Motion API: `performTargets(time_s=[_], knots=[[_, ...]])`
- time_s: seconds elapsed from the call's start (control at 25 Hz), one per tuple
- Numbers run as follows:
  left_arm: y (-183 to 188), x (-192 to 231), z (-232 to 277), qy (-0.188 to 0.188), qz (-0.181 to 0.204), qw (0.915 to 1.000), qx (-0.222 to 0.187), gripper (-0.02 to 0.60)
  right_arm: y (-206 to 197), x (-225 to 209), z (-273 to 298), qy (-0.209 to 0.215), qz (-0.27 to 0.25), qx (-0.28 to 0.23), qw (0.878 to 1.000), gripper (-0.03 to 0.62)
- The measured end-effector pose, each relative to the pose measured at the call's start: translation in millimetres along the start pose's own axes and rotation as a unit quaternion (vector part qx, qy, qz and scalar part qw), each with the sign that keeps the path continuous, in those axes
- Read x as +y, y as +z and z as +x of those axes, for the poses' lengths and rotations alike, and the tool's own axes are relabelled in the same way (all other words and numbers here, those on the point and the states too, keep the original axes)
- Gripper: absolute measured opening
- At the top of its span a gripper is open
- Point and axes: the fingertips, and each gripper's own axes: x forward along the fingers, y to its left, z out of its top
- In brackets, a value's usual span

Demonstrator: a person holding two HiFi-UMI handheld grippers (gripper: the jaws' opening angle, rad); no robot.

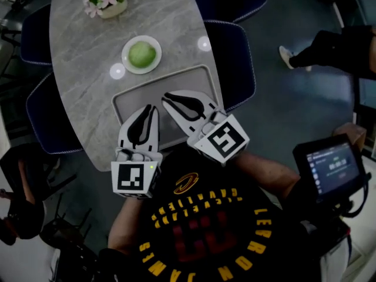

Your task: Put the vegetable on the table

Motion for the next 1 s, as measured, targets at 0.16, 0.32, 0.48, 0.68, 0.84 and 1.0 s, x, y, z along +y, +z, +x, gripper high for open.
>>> performTargets(time_s=[0.16, 0.32, 0.48, 0.68, 0.84, 1.0], knots=[[-0.8, -0.9, 0.6, -0.003, 0.002, 1.0000, 0.002, 0.038, 0.3, -0.1, -1.3, -0.002, 0.008, -0.003, 1.000, 0.037], [-0.8, 1.6, 1.4, -0.001, 0.012, 0.9999, -0.006, 0.038, -1.4, 0.0, -0.4, 0.003, 0.001, 0.004, 1.000, 0.037], [-1.1, 0.7, 2.9, -0.002, 0.013, 0.9999, -0.004, 0.038, -1.7, -0.1, 0.0, 0.004, 0.001, 0.002, 1.000, 0.037], [-4.4, -0.5, 4.7, -0.002, 0.004, 1.0000, -0.002, 0.038, -1.1, -1.3, -0.4, 0.004, 0.007, -0.004, 1.000, 0.037], [-4.4, -2.6, 6.4, -0.008, 0.001, 1.0000, -0.002, 0.038, -2.5, -3.8, -2.5, -0.003, 0.008, 0.001, 1.000, 0.037], [-3.4, -1.0, 5.0, -0.006, 0.003, 1.0000, 0.003, 0.038, -5.6, -3.2, -1.3, -0.001, 0.005, 0.008, 1.000, 0.037]])
